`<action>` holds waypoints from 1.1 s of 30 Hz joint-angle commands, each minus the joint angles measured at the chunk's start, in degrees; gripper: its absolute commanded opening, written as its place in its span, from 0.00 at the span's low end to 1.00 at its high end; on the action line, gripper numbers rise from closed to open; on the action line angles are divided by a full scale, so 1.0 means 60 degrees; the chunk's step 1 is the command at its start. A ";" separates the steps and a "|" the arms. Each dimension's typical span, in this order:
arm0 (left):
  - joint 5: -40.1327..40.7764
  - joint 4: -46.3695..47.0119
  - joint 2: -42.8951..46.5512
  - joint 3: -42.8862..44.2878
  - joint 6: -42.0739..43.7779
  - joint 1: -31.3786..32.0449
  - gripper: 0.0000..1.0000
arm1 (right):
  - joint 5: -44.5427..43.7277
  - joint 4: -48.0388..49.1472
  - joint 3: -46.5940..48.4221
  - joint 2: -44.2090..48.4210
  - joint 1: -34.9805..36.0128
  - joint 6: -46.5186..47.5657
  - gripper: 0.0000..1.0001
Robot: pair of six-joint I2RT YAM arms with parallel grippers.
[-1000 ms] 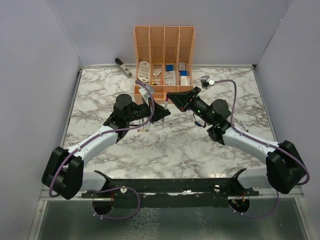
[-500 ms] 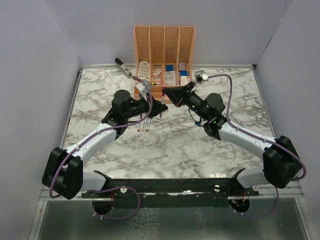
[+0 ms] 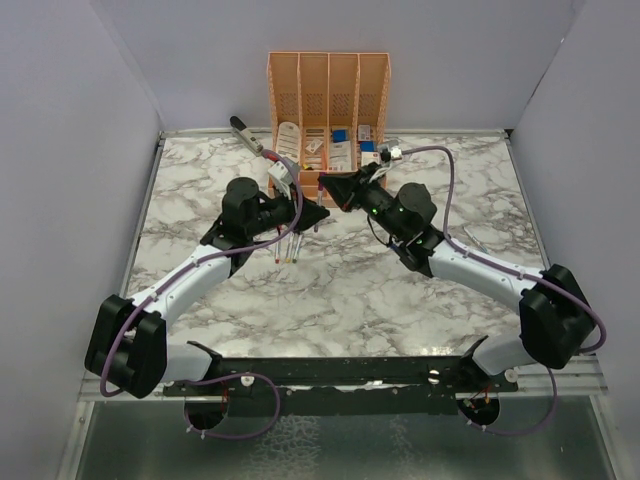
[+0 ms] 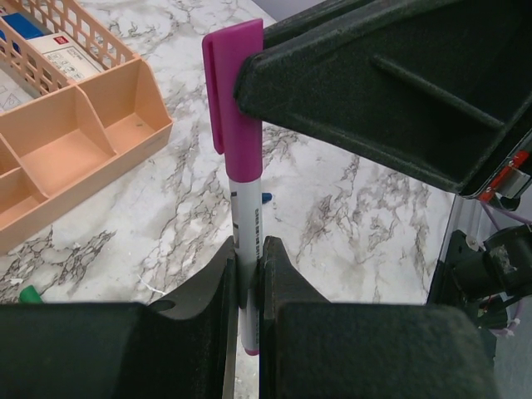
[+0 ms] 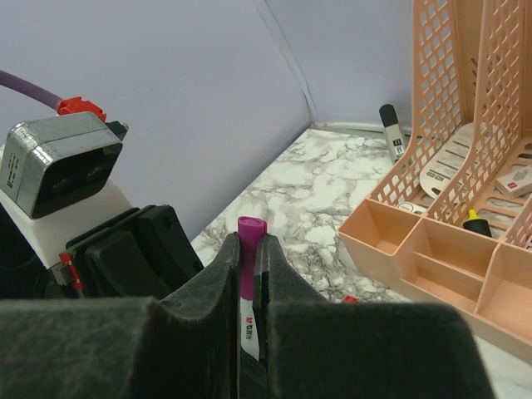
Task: Insert the pens into the pen caps
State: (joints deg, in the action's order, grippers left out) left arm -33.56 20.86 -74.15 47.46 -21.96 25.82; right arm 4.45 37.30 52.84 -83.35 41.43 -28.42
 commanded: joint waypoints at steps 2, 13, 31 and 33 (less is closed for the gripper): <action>0.0466 0.2148 0.0298 0.0523 0.0096 -0.0100 0.00 | 0.0609 -0.2851 -0.0206 -0.0589 0.0624 -0.0113 0.01; 0.0857 0.1127 0.0989 -0.0983 -0.0080 -0.0100 0.32 | -0.0146 -0.3536 0.0572 -0.0758 0.0623 -0.0388 0.01; 0.2471 -0.1904 0.2053 -0.1260 0.1564 -0.0113 0.44 | -0.3033 -0.6711 0.2519 -0.2404 0.0624 -0.1566 0.01; 0.2698 -0.2096 0.2222 -0.1320 0.1667 -0.0107 0.44 | -0.3179 -0.7208 0.3015 -0.2911 0.0624 -0.1788 0.01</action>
State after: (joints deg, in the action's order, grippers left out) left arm -22.44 12.21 -63.86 40.25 -15.11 25.15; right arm -9.87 2.44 65.63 -96.20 44.84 -35.53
